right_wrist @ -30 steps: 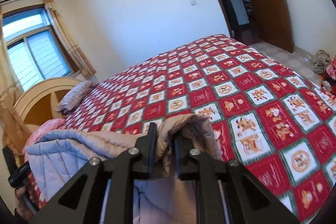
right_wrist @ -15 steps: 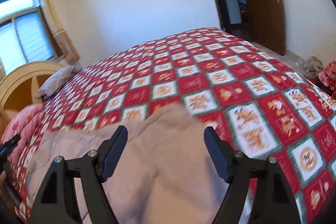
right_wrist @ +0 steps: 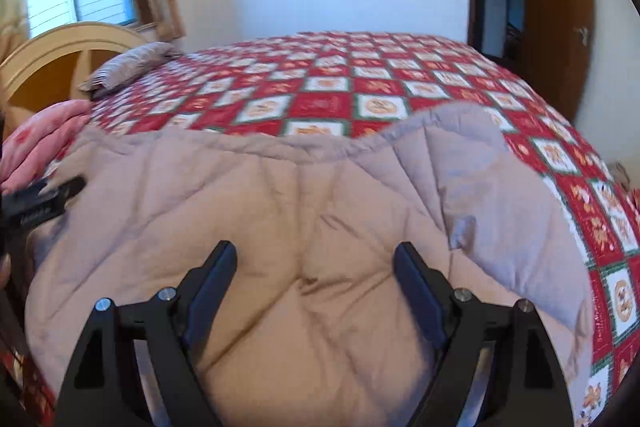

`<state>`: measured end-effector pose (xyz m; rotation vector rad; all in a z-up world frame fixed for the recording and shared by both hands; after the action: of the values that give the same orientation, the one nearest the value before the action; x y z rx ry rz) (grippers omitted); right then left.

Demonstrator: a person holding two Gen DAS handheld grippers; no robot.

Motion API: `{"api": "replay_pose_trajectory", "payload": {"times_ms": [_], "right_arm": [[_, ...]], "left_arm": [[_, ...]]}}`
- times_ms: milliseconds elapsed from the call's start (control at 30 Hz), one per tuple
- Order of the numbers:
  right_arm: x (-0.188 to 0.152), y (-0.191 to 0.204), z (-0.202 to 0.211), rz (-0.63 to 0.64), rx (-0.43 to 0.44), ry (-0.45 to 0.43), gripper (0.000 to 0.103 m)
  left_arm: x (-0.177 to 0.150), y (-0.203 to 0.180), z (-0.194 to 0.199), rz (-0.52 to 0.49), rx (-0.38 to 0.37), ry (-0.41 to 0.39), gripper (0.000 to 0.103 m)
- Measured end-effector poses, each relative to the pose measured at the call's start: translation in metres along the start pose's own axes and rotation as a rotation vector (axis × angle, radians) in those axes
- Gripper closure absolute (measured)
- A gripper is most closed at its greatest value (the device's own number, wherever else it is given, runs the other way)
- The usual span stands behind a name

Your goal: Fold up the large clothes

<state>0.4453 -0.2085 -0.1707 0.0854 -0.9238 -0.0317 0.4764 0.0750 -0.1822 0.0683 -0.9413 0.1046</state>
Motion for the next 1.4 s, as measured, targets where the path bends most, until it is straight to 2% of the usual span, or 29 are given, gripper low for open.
{"api": "replay_pose_trajectory", "payload": {"times_ms": [67, 167, 367, 700, 800, 900, 1000, 1067, 1167, 1300, 1400], "right_arm": [[-0.001, -0.004, -0.010, -0.007, -0.001, 0.005, 0.019], [-0.002, -0.006, -0.021, -0.010, -0.008, 0.015, 0.015], [-0.006, -0.004, -0.037, 0.006, -0.026, 0.034, 0.011], [-0.009, -0.001, -0.048, 0.030, -0.047, 0.069, 0.008], [-0.008, 0.001, -0.050, 0.041, -0.055, 0.096, 0.008], [0.004, 0.000, -0.040, 0.039, -0.076, 0.131, 0.011], [0.028, 0.005, -0.014, -0.045, -0.088, 0.033, 0.012], [0.042, 0.022, -0.012, -0.034, -0.078, 0.011, 0.009], [0.051, 0.051, -0.030, 0.032, -0.076, 0.024, 0.009], [0.035, 0.061, -0.070, 0.068, -0.103, 0.103, 0.009], [0.024, 0.062, -0.081, 0.082, -0.107, 0.103, 0.007]], "left_arm": [[-0.004, 0.004, -0.008, 0.042, -0.013, 0.006, 0.001], [-0.008, 0.001, -0.015, 0.042, -0.005, 0.008, 0.001], [-0.013, 0.007, -0.026, 0.090, -0.043, 0.051, 0.001], [-0.012, 0.002, -0.030, 0.069, -0.027, 0.083, 0.001], [-0.003, 0.010, -0.014, 0.093, 0.011, 0.118, 0.001], [0.010, 0.019, 0.017, 0.118, 0.011, 0.043, 0.001], [0.018, 0.017, 0.025, 0.084, 0.054, -0.018, 0.001], [0.014, 0.013, 0.011, 0.072, 0.044, 0.031, 0.001], [-0.005, 0.008, -0.018, 0.054, 0.038, 0.119, 0.001], [-0.014, 0.015, -0.021, 0.108, 0.013, 0.088, 0.001], [-0.018, 0.017, -0.024, 0.138, -0.010, 0.086, 0.001]]}}
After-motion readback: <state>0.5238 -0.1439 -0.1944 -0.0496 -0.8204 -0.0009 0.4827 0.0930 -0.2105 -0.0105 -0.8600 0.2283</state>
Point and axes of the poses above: each gripper's, at about its wrist camera, not at the fingertips, and z roughly against the way its jaws point, y to its left, x to its top, the point moved 3 cm from there along -z, roughly the way its jaws point, and after that the axes turned 5 degrees about -y, right-handed, at the moved point
